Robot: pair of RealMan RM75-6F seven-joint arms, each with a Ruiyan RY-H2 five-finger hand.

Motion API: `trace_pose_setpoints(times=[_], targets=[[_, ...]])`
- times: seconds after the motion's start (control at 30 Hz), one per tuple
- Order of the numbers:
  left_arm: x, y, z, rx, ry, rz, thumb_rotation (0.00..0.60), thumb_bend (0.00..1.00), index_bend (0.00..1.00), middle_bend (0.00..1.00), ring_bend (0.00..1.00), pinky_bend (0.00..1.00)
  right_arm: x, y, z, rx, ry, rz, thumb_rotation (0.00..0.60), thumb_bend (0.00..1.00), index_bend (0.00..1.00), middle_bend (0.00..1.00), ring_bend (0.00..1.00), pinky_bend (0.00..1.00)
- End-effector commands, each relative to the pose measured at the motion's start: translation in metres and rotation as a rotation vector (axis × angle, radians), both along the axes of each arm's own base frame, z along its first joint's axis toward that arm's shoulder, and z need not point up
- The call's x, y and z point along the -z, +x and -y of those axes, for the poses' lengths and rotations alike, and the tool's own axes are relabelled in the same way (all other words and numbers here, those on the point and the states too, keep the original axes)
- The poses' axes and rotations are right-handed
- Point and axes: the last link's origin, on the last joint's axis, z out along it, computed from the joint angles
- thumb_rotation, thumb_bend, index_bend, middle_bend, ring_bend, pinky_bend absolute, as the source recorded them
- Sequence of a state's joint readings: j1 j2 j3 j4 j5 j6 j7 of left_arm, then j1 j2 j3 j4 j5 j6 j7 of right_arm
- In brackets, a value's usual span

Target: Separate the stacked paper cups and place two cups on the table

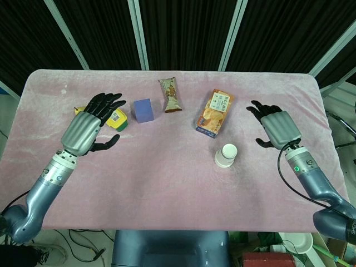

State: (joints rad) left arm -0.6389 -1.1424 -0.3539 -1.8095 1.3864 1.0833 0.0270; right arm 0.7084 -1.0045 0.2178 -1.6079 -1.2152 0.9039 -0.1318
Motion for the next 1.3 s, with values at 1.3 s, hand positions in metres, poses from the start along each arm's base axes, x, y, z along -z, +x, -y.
trace_pose_setpoints(times=[1.3], targets=[[-0.016,-0.179,0.141,-0.357,0.183,-0.110,0.600,0.35,0.10,0.03,0.00,0.00,0.049,-0.002,-0.047,0.035,0.176,0.063,0.600,0.15,0.15,0.04,0.16,0.21]])
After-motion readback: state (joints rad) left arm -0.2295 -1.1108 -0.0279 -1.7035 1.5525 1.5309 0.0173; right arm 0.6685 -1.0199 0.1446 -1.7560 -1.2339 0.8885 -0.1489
